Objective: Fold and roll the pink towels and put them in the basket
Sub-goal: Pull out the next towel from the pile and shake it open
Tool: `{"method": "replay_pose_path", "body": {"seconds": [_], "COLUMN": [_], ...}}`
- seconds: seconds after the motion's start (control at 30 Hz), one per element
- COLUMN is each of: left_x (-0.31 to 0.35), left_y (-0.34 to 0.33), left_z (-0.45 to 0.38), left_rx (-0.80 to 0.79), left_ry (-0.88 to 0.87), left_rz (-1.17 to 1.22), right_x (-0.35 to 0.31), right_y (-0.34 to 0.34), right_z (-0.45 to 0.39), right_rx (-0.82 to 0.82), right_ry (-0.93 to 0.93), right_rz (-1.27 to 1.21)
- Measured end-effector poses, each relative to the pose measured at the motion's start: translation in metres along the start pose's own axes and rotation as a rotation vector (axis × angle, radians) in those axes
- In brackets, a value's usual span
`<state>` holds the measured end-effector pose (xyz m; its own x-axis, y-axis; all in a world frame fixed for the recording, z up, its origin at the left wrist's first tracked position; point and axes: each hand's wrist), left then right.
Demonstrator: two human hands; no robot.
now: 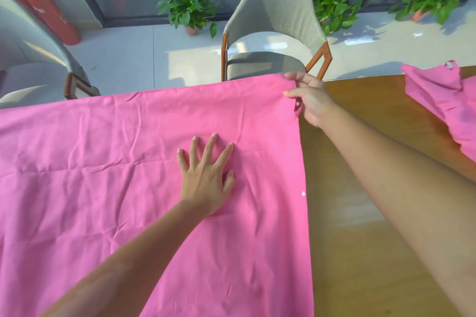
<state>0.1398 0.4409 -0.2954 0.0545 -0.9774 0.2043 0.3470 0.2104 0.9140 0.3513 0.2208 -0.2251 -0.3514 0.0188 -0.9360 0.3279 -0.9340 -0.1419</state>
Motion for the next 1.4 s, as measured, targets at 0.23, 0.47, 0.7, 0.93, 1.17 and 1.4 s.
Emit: {"method": "replay_pose_path", "body": {"seconds": [0.23, 0.47, 0.7, 0.93, 1.17, 1.4], "left_x": [0.019, 0.023, 0.025, 0.036, 0.057, 0.056], "left_y": [-0.009, -0.011, -0.008, -0.006, -0.003, 0.004], "left_z": [-0.015, -0.016, -0.017, -0.028, -0.066, -0.069], "left_rx": [0.044, 0.054, 0.034, 0.031, 0.057, -0.044], "left_ry": [0.032, 0.051, 0.051, 0.001, 0.047, 0.046], "left_rz": [-0.034, -0.059, -0.061, -0.056, -0.054, -0.032], "right_x": [0.01, 0.028, 0.036, 0.027, 0.015, 0.033], "right_y": [0.022, 0.025, 0.0, 0.03, 0.044, 0.03], "right_z": [-0.005, 0.008, 0.008, -0.023, -0.068, -0.014], "right_rx": [0.04, 0.113, 0.114, 0.316, 0.341, 0.388], "right_ry": [-0.091, -0.221, -0.408, -0.261, -0.147, -0.067], "right_rz": [0.349, 0.573, 0.997, 1.257, 1.367, 1.2]}}
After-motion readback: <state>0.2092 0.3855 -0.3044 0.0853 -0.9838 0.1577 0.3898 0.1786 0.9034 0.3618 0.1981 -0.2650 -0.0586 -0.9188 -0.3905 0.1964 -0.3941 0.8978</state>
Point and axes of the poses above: each hand's wrist, its own z-axis away from the middle knuckle, its own y-axis out of the back of the hand, x = y × z, and after that the axes turned 14 degrees about -x, right-handed
